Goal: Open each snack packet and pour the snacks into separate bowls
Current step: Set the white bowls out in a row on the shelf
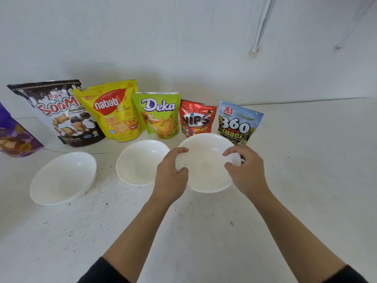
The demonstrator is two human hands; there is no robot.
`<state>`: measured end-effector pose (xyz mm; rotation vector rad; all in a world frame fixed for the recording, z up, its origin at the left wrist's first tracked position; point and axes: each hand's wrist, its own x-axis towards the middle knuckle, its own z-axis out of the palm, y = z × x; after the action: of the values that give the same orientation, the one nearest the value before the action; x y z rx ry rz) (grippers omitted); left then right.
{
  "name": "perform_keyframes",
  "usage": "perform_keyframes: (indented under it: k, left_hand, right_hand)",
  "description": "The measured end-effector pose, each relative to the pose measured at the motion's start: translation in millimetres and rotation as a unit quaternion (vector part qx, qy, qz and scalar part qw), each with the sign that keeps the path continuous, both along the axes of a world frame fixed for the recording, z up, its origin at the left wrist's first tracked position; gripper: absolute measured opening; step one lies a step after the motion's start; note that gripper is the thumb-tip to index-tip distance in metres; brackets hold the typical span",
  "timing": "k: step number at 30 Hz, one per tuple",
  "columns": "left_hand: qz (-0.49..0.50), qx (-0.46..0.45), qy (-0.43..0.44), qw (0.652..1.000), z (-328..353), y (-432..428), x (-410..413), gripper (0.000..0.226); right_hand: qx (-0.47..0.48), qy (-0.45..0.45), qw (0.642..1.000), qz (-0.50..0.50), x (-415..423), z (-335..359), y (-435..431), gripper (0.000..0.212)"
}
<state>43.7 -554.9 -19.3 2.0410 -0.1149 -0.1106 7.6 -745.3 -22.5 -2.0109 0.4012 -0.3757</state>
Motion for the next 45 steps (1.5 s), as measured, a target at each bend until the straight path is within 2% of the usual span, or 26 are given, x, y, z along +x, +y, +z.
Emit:
perform_keyframes:
  k: [10,22,27,34,39,45]
  left_hand:
    - [-0.014,0.051,0.061,0.997,-44.4,-53.9,18.6,0.058]
    - [0.005,0.063,0.048,0.997,-48.7,-66.0,44.8,0.055]
    - [-0.048,0.085,0.044,0.994,-42.3,-59.7,45.2,0.042]
    - [-0.061,0.041,0.002,0.997,-11.1,-27.0,30.7,0.027]
    - [-0.004,0.038,-0.101,0.994,29.6,13.8,21.1,0.012]
    - [0.076,0.100,-0.166,0.978,68.1,96.9,4.6,0.014]
  right_hand:
    - [0.005,0.076,0.997,-0.014,20.8,-53.2,-42.8,0.035]
    - [-0.005,0.072,0.997,-0.005,46.6,-56.2,-55.4,0.036]
    - [-0.017,0.084,0.996,0.000,43.4,-49.8,-54.5,0.032]
    - [-0.145,0.034,0.989,-0.008,26.0,-24.8,-35.6,0.027]
    - [-0.120,-0.076,0.987,0.070,27.9,10.8,2.4,0.026]
    - [-0.125,-0.126,0.964,0.200,45.5,45.9,78.2,0.026]
